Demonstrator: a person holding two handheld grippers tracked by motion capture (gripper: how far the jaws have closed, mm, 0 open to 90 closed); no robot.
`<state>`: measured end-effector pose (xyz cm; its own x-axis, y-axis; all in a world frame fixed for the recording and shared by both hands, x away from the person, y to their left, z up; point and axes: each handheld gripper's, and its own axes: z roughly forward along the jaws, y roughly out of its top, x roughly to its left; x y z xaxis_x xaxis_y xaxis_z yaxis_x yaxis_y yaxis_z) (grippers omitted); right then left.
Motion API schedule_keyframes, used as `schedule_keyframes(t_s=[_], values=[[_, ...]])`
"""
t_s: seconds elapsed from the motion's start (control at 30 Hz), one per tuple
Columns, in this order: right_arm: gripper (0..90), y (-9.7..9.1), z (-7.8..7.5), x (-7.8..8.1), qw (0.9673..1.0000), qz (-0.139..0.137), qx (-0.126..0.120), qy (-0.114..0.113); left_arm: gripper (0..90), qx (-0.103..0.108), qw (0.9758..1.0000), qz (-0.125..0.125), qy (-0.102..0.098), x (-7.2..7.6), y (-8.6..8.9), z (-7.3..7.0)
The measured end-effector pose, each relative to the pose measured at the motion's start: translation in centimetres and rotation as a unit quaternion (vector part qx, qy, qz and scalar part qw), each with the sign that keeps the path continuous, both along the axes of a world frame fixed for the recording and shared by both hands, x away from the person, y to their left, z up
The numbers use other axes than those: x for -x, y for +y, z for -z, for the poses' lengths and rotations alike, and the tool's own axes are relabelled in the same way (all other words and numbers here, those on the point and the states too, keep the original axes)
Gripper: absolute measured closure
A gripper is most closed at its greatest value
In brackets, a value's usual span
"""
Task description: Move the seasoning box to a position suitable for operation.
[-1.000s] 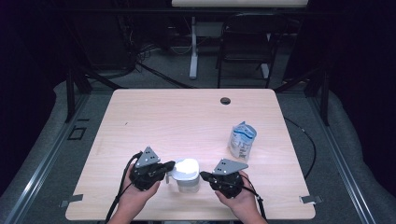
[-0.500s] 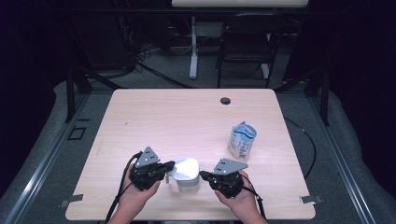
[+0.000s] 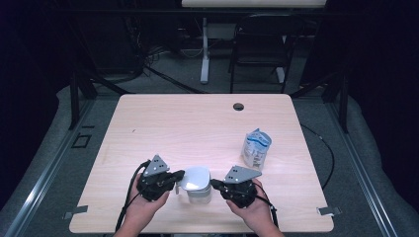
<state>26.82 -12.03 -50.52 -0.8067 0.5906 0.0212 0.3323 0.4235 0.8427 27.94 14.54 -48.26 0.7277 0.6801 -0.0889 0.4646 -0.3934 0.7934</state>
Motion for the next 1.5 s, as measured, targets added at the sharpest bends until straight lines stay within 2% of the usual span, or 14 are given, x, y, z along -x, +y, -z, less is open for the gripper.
schedule_keyframes(t_s=[0.3, 0.57, 0.8, 1.2, 1.5], values=[[90.0, 0.4, -0.5, 0.0, 1.0, -0.005, -0.005, -0.002, 90.0, -0.003, 1.0, -0.004, 0.0, 0.1, 0.3, 0.0], [90.0, 0.9, -1.3, 0.0, 0.9999, -0.009, -0.004, -0.007, 84.7, 0.012, 0.9998, -0.011, -0.011, 0.8, 1.1, -0.2], [90.0, 1.3, -1.8, 0.0, 0.9999, -0.012, -0.003, -0.01, 83.1, 0.014, 0.9997, -0.011, -0.015, 1.4, 1.7, -0.3], [90.0, 2.4, -3.0, -0.1, 0.9995, -0.024, -0.005, -0.019, 88.1, 0.019, 0.9993, -0.034, 0.001, 2.0, 3.4, 1.4], [90.0, 2.8, -3.4, -0.3, 0.9993, -0.03, -0.009, -0.02, 90.0, 0.023, 0.9988, -0.041, 0.007, 2.4, 3.9, 2.2]])
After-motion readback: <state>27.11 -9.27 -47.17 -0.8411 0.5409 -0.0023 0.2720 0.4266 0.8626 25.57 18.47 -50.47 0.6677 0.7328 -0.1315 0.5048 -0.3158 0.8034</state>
